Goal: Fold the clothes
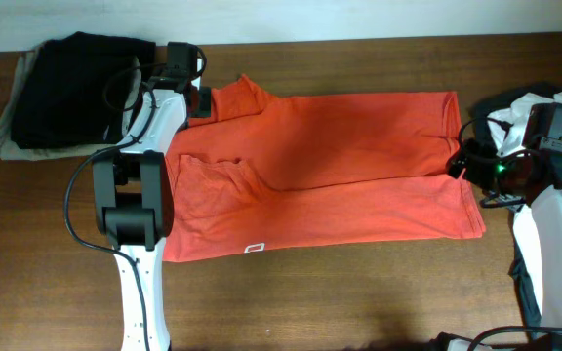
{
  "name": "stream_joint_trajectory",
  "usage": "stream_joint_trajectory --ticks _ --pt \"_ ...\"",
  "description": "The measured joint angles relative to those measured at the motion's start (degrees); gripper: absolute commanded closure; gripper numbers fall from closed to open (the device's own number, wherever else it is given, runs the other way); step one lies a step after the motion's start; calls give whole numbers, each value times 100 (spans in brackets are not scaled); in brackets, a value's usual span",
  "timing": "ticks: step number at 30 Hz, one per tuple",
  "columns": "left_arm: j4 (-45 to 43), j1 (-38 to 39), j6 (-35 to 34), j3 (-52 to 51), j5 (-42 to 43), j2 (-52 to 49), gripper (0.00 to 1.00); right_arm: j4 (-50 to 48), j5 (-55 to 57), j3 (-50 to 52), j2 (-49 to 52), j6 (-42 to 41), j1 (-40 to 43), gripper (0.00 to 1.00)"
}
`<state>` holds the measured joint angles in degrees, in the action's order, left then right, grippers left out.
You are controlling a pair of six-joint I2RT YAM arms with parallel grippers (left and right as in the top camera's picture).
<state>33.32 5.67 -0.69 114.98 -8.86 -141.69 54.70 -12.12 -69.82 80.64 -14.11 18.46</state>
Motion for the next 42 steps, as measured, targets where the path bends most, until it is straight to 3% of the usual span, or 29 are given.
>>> stream_joint_trajectory --ticks 5,10,14,17,21,25,32,42 --pt "-44 0 -17 0 -11 -20 99 -55 0 -286 13 63 0 8" --pt "-50 0 -15 0 -24 -20 99 -138 0 -1526 101 105 0 1" --pt "-70 0 -15 0 -33 -26 99 -229 2 -2671 675 186 0 0" --pt "-87 0 -15 0 -42 -31 99 85 0 -3576 1716 330 0 1" --pt "-94 0 -15 0 -44 -31 99 1045 81 -5359 4229 813 -17 0" --pt "-94 0 -15 0 -46 -31 99 1515 833 -6459 5672 1054 -221 1" --pt "-90 0 -15 0 -46 -31 99 682 1582 -6625 6345 1213 -879 1" --pt "-87 0 -63 0 -55 -39 99 48 1836 -6701 6780 1290 -769 1"
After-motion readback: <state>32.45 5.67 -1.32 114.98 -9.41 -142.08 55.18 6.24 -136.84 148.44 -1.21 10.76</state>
